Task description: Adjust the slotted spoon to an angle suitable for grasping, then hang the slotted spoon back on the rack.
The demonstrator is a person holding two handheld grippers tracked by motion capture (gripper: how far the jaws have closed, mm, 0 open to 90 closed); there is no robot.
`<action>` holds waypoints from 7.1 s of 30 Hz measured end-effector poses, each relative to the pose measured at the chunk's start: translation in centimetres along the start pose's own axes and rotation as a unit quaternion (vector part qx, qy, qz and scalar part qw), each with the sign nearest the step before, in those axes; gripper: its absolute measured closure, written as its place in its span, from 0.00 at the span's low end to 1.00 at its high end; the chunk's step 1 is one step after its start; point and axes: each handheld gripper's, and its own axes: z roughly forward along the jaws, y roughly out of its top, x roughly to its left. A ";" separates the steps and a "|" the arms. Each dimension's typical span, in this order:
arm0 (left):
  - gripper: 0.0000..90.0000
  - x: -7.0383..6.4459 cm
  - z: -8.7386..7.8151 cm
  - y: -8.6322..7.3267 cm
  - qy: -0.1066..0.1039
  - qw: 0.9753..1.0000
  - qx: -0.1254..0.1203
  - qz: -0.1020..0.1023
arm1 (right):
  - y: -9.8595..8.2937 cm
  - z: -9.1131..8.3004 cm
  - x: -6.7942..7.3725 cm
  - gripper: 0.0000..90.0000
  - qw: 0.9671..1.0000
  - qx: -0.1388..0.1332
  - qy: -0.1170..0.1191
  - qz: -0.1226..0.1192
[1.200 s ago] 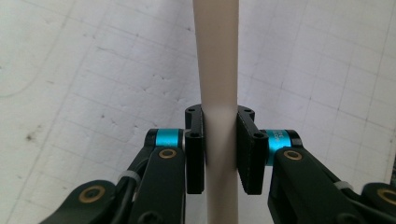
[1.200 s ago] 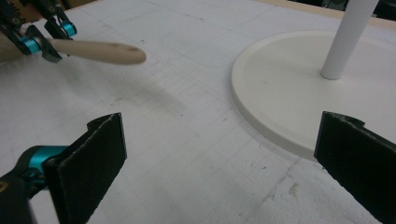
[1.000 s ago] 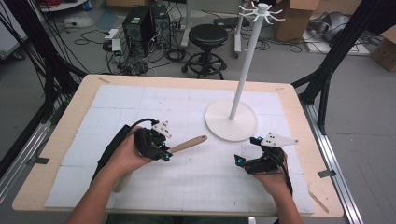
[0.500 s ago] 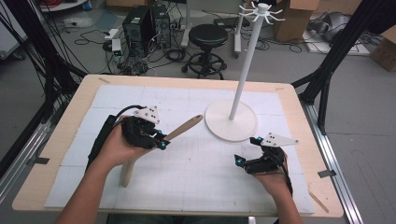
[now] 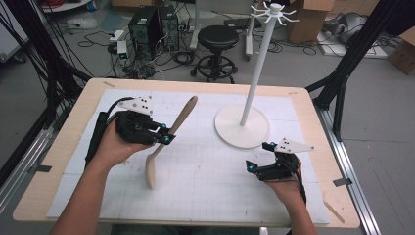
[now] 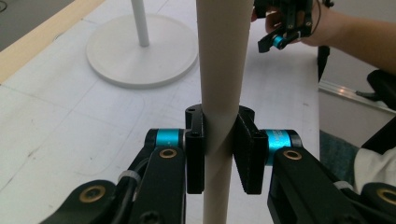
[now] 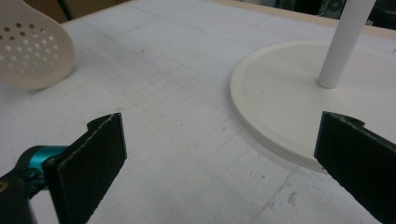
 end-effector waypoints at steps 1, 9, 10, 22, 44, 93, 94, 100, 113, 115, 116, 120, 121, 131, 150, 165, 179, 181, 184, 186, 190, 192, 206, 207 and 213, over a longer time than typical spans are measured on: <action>0.84 0.0 0.0 0.1 0.000 1.000 -0.004 -0.002 | 0.1 -0.1 0.0 0.01 1.000 -0.001 0.001 0.002; 0.84 -0.1 -0.9 0.5 -0.001 0.999 -0.038 0.009 | 0.6 0.4 0.2 0.01 1.000 -0.008 0.002 -0.005; 0.84 -0.1 -1.0 0.5 -0.006 0.999 -0.043 0.009 | 0.6 0.5 0.3 0.01 1.000 -0.006 0.003 -0.005; 0.84 -0.5 -1.2 0.8 -0.001 0.999 -0.049 0.011 | 0.7 0.2 0.3 0.01 1.000 -0.014 0.008 -0.007; 0.84 -1.1 -0.3 2.2 -0.033 0.997 -0.061 0.041 | 3.5 -1.2 0.8 0.01 0.996 -0.077 0.046 -0.004; 0.84 -4.0 5.5 7.2 -0.070 0.993 -0.039 0.086 | 16.6 -0.8 6.3 0.39 0.959 -0.147 0.215 -0.108; 0.84 -4.0 5.6 7.2 -0.070 0.993 -0.043 0.083 | 16.6 -0.7 6.3 0.40 0.958 -0.148 0.219 -0.108; 0.84 -4.1 5.8 7.2 -0.073 0.993 -0.039 0.083 | 16.7 -0.5 6.3 0.52 0.954 -0.150 0.238 -0.105; 0.84 -4.4 5.9 7.4 -0.083 0.992 -0.047 0.086 | 16.7 -0.1 6.5 0.75 0.944 -0.159 0.268 -0.108; 0.84 -4.4 5.9 7.4 -0.082 0.992 -0.048 0.088 | 16.6 -0.2 6.8 0.76 0.944 -0.168 0.257 -0.120; 0.84 -4.4 5.9 7.3 -0.081 0.992 -0.048 0.089 | 16.5 -0.1 6.8 0.76 0.944 -0.172 0.256 -0.120; 0.84 -4.3 5.8 7.3 -0.082 0.992 -0.045 0.088 | 16.5 0.0 6.7 0.76 0.944 -0.167 0.263 -0.111; 0.84 -4.3 5.8 7.3 -0.083 0.991 -0.049 0.089 | 16.5 0.0 6.6 0.76 0.943 -0.167 0.265 -0.111; 0.62 -3.7 4.8 6.4 -0.059 0.993 -0.063 0.083 | 16.5 -0.8 6.5 0.76 0.945 -0.172 0.257 -0.110; 0.31 -0.8 -0.4 -0.2 0.011 0.993 -0.114 0.027 | 15.9 -2.8 4.5 0.76 0.956 -0.171 0.216 -0.105; 0.20 0.8 -3.5 -6.3 0.070 0.986 -0.151 -0.015 | 15.8 -3.2 3.3 0.76 0.964 -0.162 0.189 -0.098; 0.08 1.0 -3.4 -8.3 0.115 0.983 -0.136 -0.034 | 16.6 -5.1 1.5 0.76 0.972 -0.150 0.150 -0.096; 0.07 1.0 -3.5 -8.5 0.118 0.983 -0.138 -0.035 | 16.8 -5.5 1.1 0.76 0.974 -0.150 0.142 -0.095; 0.07 1.0 -3.5 -8.7 0.116 0.982 -0.142 -0.036 | 17.2 -6.0 0.5 0.76 0.976 -0.143 0.130 -0.095; 0.07 1.0 -3.6 -8.8 0.114 0.982 -0.146 -0.033 | 17.7 -6.3 0.0 0.76 0.978 -0.141 0.120 -0.098; 0.07 1.2 -3.7 -9.0 0.113 0.981 -0.153 -0.035 | 18.6 -7.0 -0.9 0.76 0.980 -0.137 0.110 -0.093; 0.07 1.2 -3.8 -9.1 0.113 0.981 -0.154 -0.037 | 19.0 -7.2 -1.6 0.76 0.980 -0.139 0.104 -0.094; 0.07 1.2 -4.4 -9.5 0.103 0.980 -0.167 -0.032 | 22.1 -7.9 -5.9 0.76 0.988 -0.122 0.063 -0.076; 0.07 1.2 -4.4 -9.5 0.100 0.980 -0.168 -0.033 | 22.2 -7.9 -6.1 0.76 0.988 -0.122 0.061 -0.075; 0.07 1.1 -4.5 -9.4 0.095 0.979 -0.176 -0.033 | 23.4 -7.7 -7.9 0.76 0.991 -0.112 0.038 -0.064</action>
